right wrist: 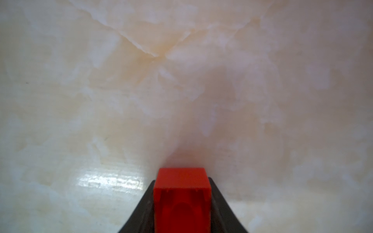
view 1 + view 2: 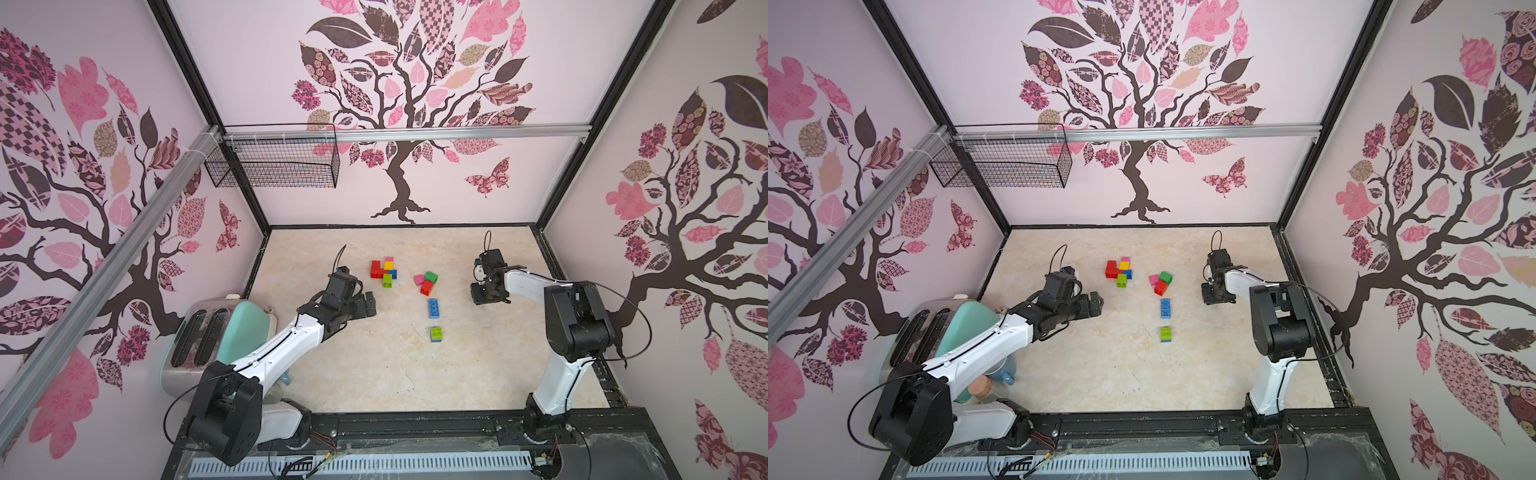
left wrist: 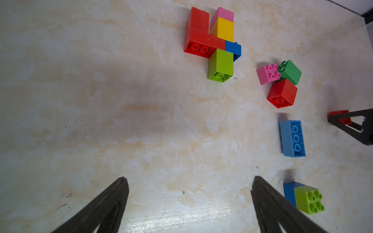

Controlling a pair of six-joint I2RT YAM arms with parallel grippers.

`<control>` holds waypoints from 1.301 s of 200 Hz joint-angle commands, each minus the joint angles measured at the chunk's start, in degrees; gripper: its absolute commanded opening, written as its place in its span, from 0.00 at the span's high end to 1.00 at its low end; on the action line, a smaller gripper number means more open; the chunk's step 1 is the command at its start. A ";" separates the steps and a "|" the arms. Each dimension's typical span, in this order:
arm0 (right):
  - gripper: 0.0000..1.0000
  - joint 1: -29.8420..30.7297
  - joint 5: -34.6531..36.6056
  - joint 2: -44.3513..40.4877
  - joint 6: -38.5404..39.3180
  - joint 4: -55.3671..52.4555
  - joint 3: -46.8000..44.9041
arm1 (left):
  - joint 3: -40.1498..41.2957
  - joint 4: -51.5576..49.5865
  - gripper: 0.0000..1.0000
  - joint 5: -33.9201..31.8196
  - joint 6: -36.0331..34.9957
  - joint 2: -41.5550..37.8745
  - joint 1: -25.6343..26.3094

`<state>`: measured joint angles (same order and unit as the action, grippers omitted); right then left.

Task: Assemble the number 4 with lego
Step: Pick up the lego brick from the center of the board, then place the lego brick at the center of the board.

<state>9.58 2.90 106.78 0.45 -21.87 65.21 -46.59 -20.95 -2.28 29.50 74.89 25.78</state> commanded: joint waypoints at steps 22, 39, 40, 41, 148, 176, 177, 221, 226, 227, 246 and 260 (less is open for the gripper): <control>0.75 2.64 4.43 -1.18 0.00 1.63 0.43 | -4.21 -2.81 0.02 -0.97 -1.64 1.46 0.23; 0.92 4.93 5.75 -5.94 -0.70 4.17 -2.14 | -4.94 -3.00 0.02 0.78 -1.94 1.75 0.23; 0.94 5.10 5.82 -6.26 -0.71 4.32 -2.34 | -4.97 -3.07 0.02 0.91 -1.92 1.79 0.23; 0.95 5.27 5.90 -6.60 -0.71 4.48 -2.57 | -4.99 -3.06 0.02 1.07 -1.91 1.81 0.23; 1.00 13.38 -19.45 -39.37 -3.09 27.78 -23.86 | -19.97 -9.68 0.03 18.46 -1.72 9.00 1.81; 1.00 21.05 -15.78 -39.87 0.79 33.60 -27.20 | -25.70 -13.83 0.05 24.52 -2.66 11.88 2.47; 1.00 21.16 -15.88 -39.84 0.83 33.89 -27.26 | -25.90 -14.02 0.05 24.78 -2.76 12.00 2.49; 1.00 23.42 -22.14 -35.96 4.46 40.17 -26.92 | -29.98 -14.68 0.11 36.48 -1.24 16.04 4.59; 1.00 23.73 -22.44 -35.49 5.39 39.74 -26.46 | -29.73 -13.13 0.12 37.86 -0.28 16.25 4.54; 1.00 23.77 -22.47 -35.36 5.50 39.73 -26.37 | -29.63 -12.83 0.13 38.22 -0.08 16.29 4.54; 1.00 24.14 -23.46 -34.18 5.80 40.73 -25.95 | -29.13 -8.82 0.16 41.71 2.54 17.10 4.75; 1.00 24.48 -25.58 -33.86 6.43 42.51 -26.25 | -28.83 -6.43 0.19 43.78 4.14 17.62 4.82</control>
<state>33.28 -18.59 71.40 4.43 16.97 37.26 -74.48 -32.86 34.33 30.22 91.66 30.41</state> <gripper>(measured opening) 0.347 0.829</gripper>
